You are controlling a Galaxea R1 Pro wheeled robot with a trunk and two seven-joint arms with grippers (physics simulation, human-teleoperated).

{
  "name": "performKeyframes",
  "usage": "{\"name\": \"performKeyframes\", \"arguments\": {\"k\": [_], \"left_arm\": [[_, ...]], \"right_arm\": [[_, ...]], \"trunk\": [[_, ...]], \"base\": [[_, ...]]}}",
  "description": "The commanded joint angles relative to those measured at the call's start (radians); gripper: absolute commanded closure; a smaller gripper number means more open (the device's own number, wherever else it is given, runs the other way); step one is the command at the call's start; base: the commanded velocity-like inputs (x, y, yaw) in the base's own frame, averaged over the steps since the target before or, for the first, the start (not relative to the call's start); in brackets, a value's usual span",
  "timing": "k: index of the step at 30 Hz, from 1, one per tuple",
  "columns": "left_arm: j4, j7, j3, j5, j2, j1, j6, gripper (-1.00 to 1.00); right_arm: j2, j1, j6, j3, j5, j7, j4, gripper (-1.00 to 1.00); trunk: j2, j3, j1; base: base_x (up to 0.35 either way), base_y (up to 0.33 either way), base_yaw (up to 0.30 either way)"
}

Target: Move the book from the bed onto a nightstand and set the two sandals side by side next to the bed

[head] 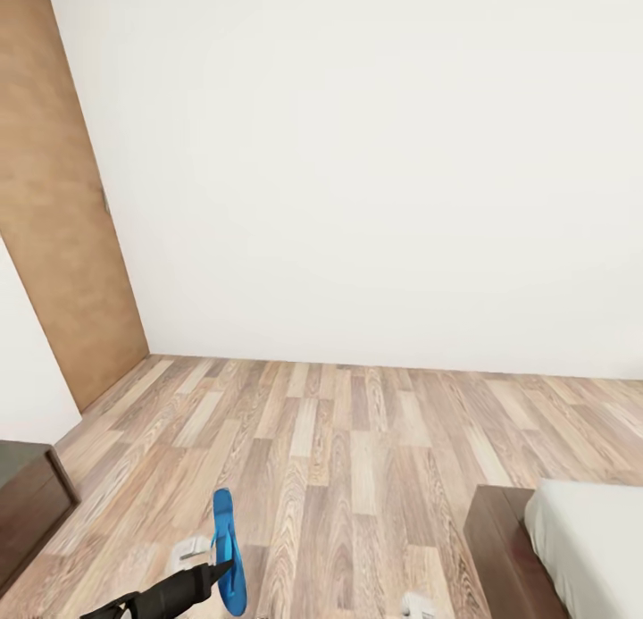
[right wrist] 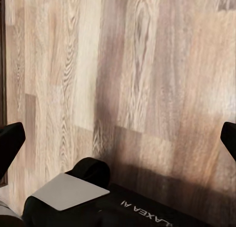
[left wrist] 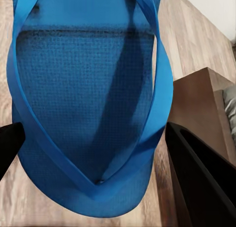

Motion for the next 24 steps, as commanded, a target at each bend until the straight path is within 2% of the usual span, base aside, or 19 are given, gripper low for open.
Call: {"name": "performKeyframes", "arguments": {"k": [1, 4, 7, 10, 13, 18, 24], "left_arm": [[0.001, -0.004, 0.003, 0.005, -0.001, -0.001, 0.010, 1.00], [0.002, -0.004, 0.004, 0.005, -0.001, -0.001, 0.010, 1.00], [0.003, -0.004, 0.004, 0.006, -0.002, -0.001, 0.010, 1.00], [0.016, -0.003, 0.004, 0.005, -0.009, -0.001, 0.009, 1.00], [0.028, -0.002, 0.003, 0.005, -0.014, -0.001, 0.003, 1.00], [0.041, -0.002, 0.003, 0.005, -0.037, -0.001, -0.019, 1.00], [0.046, -0.002, 0.004, 0.005, -0.044, -0.001, -0.030, 1.00]], "right_arm": [[-0.001, 0.000, 0.003, 0.007, -0.010, -0.001, 0.006, -1.00], [-0.001, 0.000, -0.024, 0.007, -0.009, -0.001, 0.027, -1.00], [-0.001, 0.000, -0.099, 0.007, -0.009, -0.003, 0.048, -1.00], [-0.001, 0.000, -0.127, 0.007, -0.009, -0.004, 0.053, -1.00], [-0.001, 0.000, -0.137, 0.007, -0.010, -0.005, 0.055, -1.00], [-0.009, 0.000, -0.141, 0.006, -0.011, -0.006, 0.061, -1.00], [-0.016, 0.000, -0.142, 0.007, -0.011, -0.008, 0.065, -1.00]], "trunk": [[0.007, 0.001, -0.004], [0.028, 0.008, -0.016], [0.049, 0.014, -0.027], [0.070, 0.020, -0.039], [0.091, 0.027, -0.050], [0.126, 0.037, -0.069], [0.168, 0.050, -0.092]], "base": [[0.000, 0.000, 0.246], [0.000, 0.000, 0.229], [0.000, 0.000, 0.219], [0.000, 0.000, 0.216], [0.000, 0.000, 0.218], [0.000, 0.000, 0.226], [0.000, 0.000, 0.231]]}}
